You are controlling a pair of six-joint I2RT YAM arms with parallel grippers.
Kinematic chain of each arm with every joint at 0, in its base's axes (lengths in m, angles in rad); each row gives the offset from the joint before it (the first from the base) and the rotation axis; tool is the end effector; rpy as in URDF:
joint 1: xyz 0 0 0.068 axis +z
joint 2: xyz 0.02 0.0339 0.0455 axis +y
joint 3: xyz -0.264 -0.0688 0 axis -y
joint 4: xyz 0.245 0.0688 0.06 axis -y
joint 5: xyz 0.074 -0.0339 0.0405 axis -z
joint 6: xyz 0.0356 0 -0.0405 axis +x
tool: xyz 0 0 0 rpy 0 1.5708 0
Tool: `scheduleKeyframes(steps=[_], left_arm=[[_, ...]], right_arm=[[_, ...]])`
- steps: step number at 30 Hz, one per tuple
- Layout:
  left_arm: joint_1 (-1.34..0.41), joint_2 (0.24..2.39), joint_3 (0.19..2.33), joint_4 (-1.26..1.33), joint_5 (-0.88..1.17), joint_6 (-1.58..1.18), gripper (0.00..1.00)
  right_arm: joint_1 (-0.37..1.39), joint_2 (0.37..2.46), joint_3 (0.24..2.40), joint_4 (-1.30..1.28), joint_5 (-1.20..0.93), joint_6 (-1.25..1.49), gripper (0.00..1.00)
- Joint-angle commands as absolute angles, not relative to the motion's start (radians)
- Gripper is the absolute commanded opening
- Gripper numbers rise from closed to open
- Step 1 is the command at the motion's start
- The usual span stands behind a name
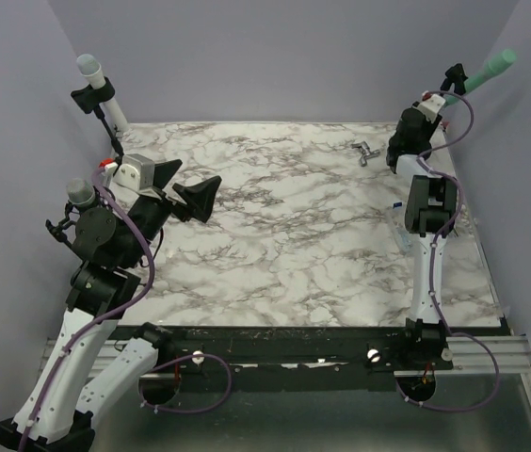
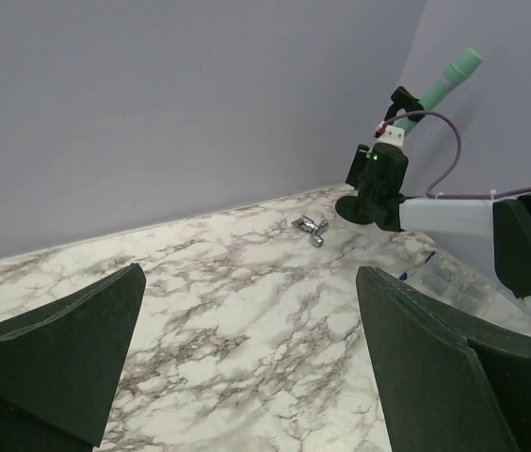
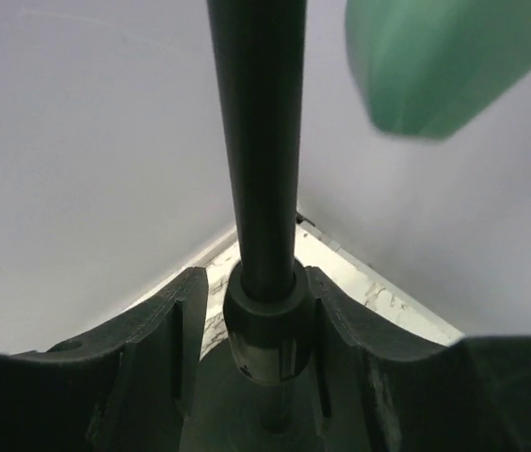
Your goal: Remove the microphone from the stand
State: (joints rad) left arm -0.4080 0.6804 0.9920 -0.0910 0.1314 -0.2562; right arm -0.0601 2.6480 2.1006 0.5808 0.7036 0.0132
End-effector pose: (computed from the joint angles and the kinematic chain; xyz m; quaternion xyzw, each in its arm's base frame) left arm 0.1232 -0.0583 0.4357 0.0984 0.6179 -0.2928 0.7230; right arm 0.5916 -0.0587 0.1657 0.2714 0.6431 -0.2553 0.6690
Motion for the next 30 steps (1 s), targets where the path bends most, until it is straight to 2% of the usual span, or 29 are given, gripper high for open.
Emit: scheduleKeyframes(steps=[1,6,12,14,17,18,20,22,23,24,25,27,30], left_arm=[[-0.413,0.687,0.992,-0.070,0.144,-0.262,0.98],[-0.413,0.678,0.994,-0.074,0.133,-0.247,0.99],[-0.413,0.675,0.991,-0.068,0.147,-0.259,0.99],[-0.413,0.674,0.988,-0.065,0.149,-0.261,0.98],[-0.413,0.679,0.988,-0.066,0.148,-0.261,0.99],[-0.413,0.678,0.988,-0.066,0.145,-0.261,0.99],[-0.412,0.677,0.988,-0.068,0.143,-0.259,0.99],[-0.413,0.677,0.990,-0.069,0.144,-0.259,0.99],[-0.413,0.678,0.991,-0.069,0.146,-0.259,0.99],[-0.413,0.677,0.991,-0.068,0.148,-0.261,0.99],[-0.413,0.678,0.991,-0.068,0.151,-0.261,0.99],[-0.413,0.679,0.991,-0.068,0.153,-0.262,0.99],[-0.413,0.678,0.991,-0.069,0.153,-0.262,0.98]], right_arm=[[-0.058,2.632,2.033,0.642,0.668,0.010,0.46],[-0.056,2.568,1.898,0.731,0.662,-0.031,0.37],[-0.056,2.517,1.812,0.766,0.668,-0.047,0.16],[-0.056,2.513,1.809,0.767,0.674,-0.053,0.15],[-0.056,2.517,1.813,0.763,0.648,-0.060,0.29],[-0.057,2.521,1.822,0.755,0.653,-0.057,0.29],[-0.055,2.528,1.843,0.732,0.660,-0.045,0.20],[-0.057,2.531,1.855,0.725,0.654,-0.032,0.21],[-0.057,2.534,1.862,0.725,0.656,-0.030,0.27],[-0.057,2.540,1.876,0.726,0.668,-0.026,0.36],[-0.058,2.548,1.886,0.727,0.681,-0.027,0.49],[-0.061,2.562,1.915,0.725,0.685,-0.040,0.64],[-0.064,2.572,1.938,0.723,0.672,-0.035,0.63]])
